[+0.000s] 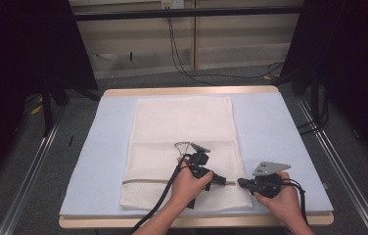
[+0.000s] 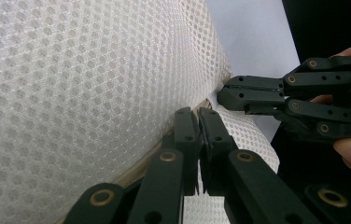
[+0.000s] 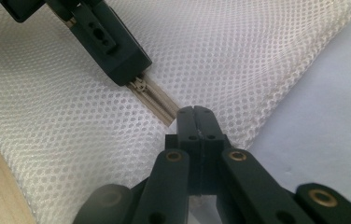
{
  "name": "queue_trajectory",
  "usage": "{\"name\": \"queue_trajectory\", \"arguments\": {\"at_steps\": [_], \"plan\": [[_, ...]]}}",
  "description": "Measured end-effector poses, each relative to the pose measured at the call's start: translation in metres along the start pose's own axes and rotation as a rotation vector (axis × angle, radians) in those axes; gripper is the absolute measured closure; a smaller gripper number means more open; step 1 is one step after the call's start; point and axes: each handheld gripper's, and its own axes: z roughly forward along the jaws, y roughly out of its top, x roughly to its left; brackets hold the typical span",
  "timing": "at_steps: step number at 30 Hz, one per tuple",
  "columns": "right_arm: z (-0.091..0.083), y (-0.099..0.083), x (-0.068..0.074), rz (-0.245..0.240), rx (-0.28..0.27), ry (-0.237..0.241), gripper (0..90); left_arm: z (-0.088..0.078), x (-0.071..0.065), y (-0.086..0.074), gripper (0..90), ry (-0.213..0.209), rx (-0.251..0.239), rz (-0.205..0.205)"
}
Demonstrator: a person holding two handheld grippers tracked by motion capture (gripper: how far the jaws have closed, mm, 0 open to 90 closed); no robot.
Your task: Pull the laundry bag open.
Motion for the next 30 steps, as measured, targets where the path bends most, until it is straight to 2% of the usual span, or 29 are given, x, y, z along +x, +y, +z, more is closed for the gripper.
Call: {"name": "queue_trajectory", "arguments": {"at_steps": [5, 6, 8, 11, 12, 14, 17, 19, 21, 22, 23, 26, 30], "plan": [[0.0, 0.0, 0.0, -0.002, 0.002, 0.001, 90.0, -0.002, 0.0, 0.0, 87.3, -0.02, 0.003, -0.015], [0.0, 0.0, 0.0, -0.002, 0.001, 0.0, 90.0, -0.004, 0.001, 0.0, 87.3, -0.006, 0.012, -0.008], [0.0, 0.0, 0.0, -0.004, -0.002, -0.001, 90.0, -0.006, 0.002, -0.002, 87.3, -0.004, 0.003, -0.014], [0.0, -0.001, -0.001, 0.01, -0.004, 0.009, 90.0, -0.01, 0.004, -0.002, 87.3, -0.016, 0.001, -0.016], [0.0, 0.0, -0.001, 0.013, 0.001, 0.008, 90.0, -0.011, 0.005, -0.002, 87.3, 0.004, -0.002, -0.008], [0.0, 0.0, 0.0, 0.013, 0.003, 0.005, 90.0, -0.012, 0.006, -0.002, 87.3, -0.017, 0.005, -0.013], [0.0, 0.0, -0.001, 0.009, 0.001, 0.008, 90.0, -0.012, 0.007, -0.003, 87.3, -0.011, -0.001, -0.013], [0.0, 0.0, 0.0, 0.012, 0.003, 0.007, 90.0, -0.012, 0.008, -0.003, 87.3, -0.029, 0.001, -0.013], [0.0, 0.0, -0.001, 0.011, 0.002, 0.006, 90.0, -0.012, 0.008, -0.003, 87.3, -0.024, 0.001, -0.013], [0.0, 0.0, -0.001, 0.012, 0.002, 0.006, 90.0, -0.012, 0.007, -0.004, 87.3, -0.008, -0.007, -0.013], [0.0, 0.0, -0.001, 0.013, 0.003, 0.007, 90.0, -0.013, 0.008, -0.003, 87.3, -0.018, 0.003, -0.011], [0.0, 0.0, -0.001, 0.012, 0.002, 0.008, 90.0, -0.015, 0.008, -0.004, 87.3, -0.02, -0.002, -0.019], [0.0, 0.0, -0.001, 0.013, 0.003, 0.009, 90.0, -0.02, 0.01, -0.004, 87.3, -0.016, 0.008, -0.008]]}}
